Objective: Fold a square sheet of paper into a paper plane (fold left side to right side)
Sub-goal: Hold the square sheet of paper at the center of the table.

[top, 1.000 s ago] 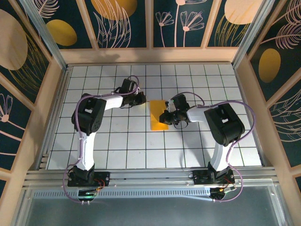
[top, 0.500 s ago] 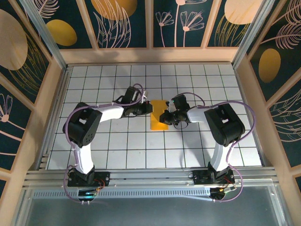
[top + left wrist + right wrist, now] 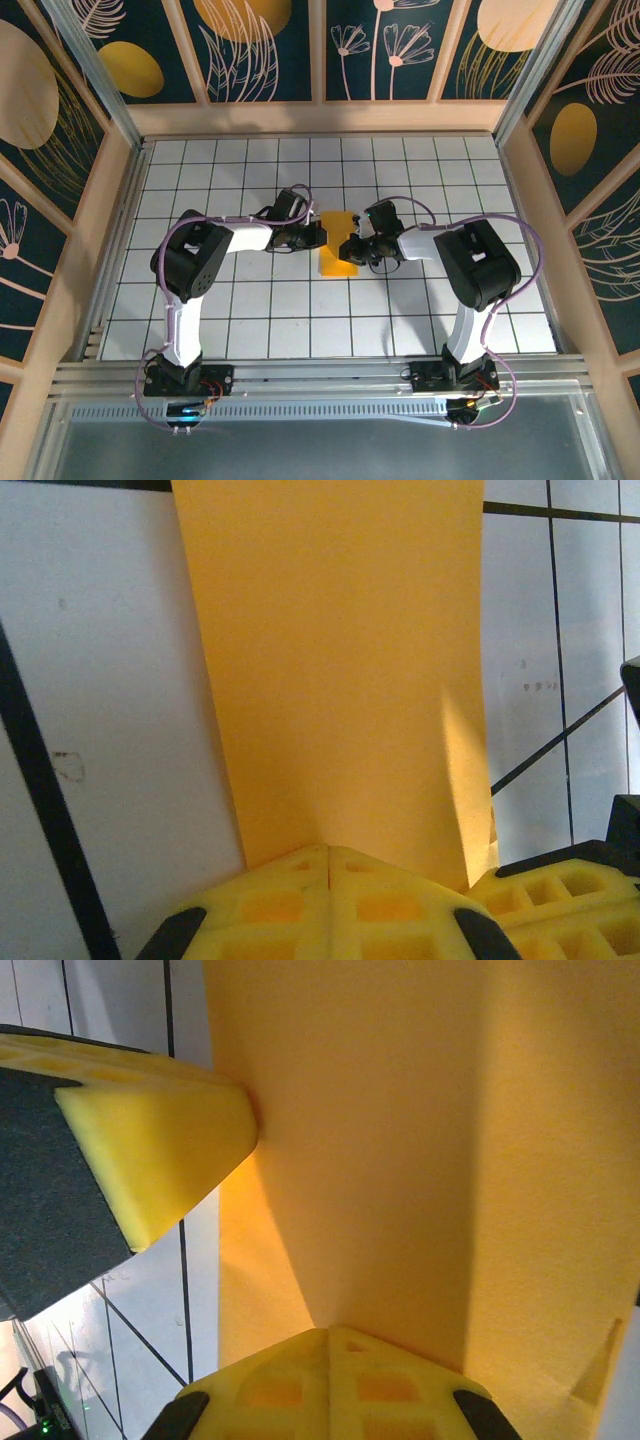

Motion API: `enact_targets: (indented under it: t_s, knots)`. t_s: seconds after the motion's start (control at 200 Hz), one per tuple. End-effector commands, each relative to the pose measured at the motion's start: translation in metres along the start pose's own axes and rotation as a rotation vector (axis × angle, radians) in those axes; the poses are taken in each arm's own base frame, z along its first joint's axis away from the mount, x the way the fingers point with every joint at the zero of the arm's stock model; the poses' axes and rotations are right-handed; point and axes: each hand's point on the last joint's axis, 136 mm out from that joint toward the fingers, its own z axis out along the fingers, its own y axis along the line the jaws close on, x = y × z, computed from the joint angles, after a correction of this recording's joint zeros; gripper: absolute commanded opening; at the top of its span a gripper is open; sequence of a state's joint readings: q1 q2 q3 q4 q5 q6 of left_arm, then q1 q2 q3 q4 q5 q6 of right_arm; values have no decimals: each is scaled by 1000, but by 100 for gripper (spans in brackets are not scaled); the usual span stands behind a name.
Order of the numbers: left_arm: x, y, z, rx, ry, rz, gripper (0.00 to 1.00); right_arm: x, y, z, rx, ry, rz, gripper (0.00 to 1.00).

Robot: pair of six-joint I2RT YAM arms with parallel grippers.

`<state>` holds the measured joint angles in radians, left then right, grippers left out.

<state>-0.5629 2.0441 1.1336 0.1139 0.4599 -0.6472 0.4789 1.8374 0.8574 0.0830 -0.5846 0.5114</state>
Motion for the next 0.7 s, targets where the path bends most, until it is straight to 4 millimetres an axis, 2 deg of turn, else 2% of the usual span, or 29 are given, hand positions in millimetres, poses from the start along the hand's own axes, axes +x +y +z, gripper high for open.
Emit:
enact_targets:
  t_s: [0.0, 0.15, 0.255, 0.435, 0.591, 0.696]
  knots:
    - [13, 24, 8, -78, 44, -12, 0, 2, -3, -5, 18, 16, 39, 10]
    - [19, 29, 8, -91, 60, -13, 0, -26, 26, -31, -66, -68, 2, 26]
    - [20, 30, 7, -98, 58, -12, 0, -34, 29, -52, -109, -106, 13, 36]
    - [21, 31, 7, -98, 56, -11, 0, -16, 5, -63, -38, -74, 45, 43]
    - [21, 31, 6, -98, 56, -11, 0, 5, -15, -59, 1, -26, 111, 44]
    - [21, 31, 6, -97, 55, -11, 0, 17, -19, -57, -3, -2, 143, 44]
